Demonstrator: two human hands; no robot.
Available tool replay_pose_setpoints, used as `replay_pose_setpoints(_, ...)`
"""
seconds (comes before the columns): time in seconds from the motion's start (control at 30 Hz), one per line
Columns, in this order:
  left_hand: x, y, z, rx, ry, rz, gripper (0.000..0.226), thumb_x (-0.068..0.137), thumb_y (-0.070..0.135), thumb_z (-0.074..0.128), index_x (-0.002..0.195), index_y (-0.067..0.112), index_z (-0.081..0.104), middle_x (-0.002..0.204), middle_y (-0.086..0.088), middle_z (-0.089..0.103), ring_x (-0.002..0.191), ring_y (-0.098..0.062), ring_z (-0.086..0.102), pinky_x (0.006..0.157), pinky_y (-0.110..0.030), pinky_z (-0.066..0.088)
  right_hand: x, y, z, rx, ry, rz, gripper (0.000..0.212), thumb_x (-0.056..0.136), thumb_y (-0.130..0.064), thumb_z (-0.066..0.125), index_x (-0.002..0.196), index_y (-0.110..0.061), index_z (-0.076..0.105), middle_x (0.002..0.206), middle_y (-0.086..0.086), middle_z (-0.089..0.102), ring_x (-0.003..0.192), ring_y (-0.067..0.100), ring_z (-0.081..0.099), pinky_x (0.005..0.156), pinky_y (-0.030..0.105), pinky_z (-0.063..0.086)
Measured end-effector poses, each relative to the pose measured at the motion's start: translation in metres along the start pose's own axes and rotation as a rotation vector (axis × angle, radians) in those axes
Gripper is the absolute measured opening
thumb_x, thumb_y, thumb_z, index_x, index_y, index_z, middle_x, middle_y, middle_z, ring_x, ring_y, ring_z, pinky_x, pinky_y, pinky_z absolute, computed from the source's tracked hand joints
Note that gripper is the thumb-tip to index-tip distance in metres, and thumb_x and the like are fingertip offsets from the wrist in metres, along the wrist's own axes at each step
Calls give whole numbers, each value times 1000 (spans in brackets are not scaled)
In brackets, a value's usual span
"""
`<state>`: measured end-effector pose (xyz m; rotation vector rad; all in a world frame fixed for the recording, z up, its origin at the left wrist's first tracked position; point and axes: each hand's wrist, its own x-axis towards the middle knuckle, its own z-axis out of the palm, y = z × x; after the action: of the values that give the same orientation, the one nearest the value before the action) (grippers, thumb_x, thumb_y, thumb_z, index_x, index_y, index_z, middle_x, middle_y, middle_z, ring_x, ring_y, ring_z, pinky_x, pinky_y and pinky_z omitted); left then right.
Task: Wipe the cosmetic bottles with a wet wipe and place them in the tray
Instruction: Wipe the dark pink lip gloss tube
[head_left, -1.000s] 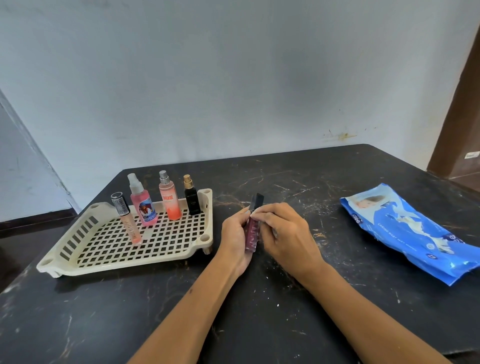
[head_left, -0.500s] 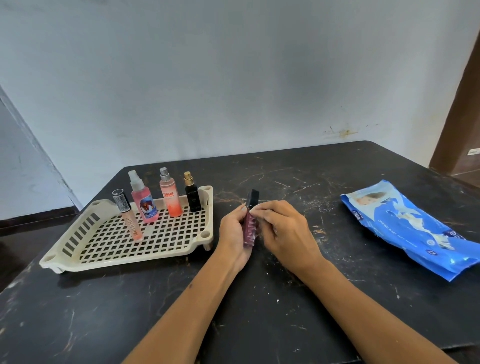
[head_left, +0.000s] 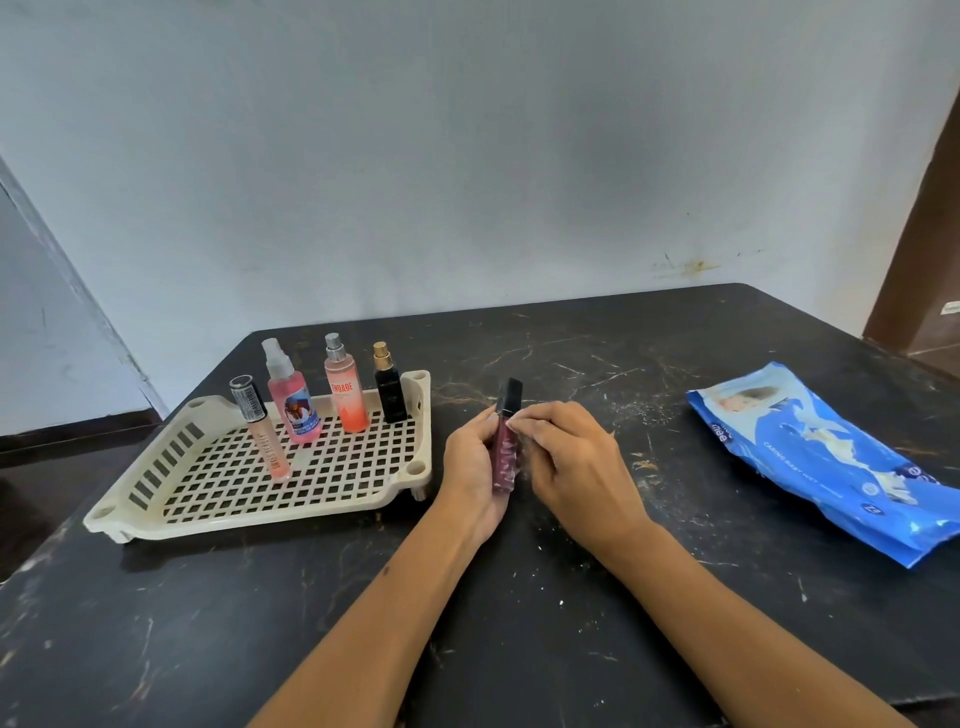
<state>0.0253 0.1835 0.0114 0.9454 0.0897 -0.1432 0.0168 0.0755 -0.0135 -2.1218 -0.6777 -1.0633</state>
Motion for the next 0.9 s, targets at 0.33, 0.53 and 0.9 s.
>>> replay_pose_setpoints(0.33, 0, 0, -1, -19, -25, -3, 26, 95, 9, 36, 87, 4, 60, 73, -7, 63, 66, -15, 61, 60, -24, 51, -1, -3, -1, -1, 3, -47, 27, 86, -9, 48, 92, -2, 73, 94, 6, 69, 87, 21, 63, 71, 31, 54)
replay_pose_setpoints(0.53, 0, 0, 0, -6, -38, 13, 26, 93, 7, 37, 79, 5, 59, 67, -6, 59, 59, -13, 59, 58, -24, 50, -2, -2, -1, -24, 41, -32, 24, 84, -8, 48, 85, -2, 72, 89, 5, 68, 81, 20, 62, 67, 30, 53)
replay_pose_setpoints(0.9, 2, 1, -1, -47, -29, 5, 26, 94, 8, 36, 81, 5, 58, 69, -6, 57, 62, -14, 57, 57, -23, 51, -5, -5, 0, -21, 7, -22, 23, 85, -4, 50, 92, -1, 73, 95, 6, 68, 85, 21, 63, 71, 29, 53)
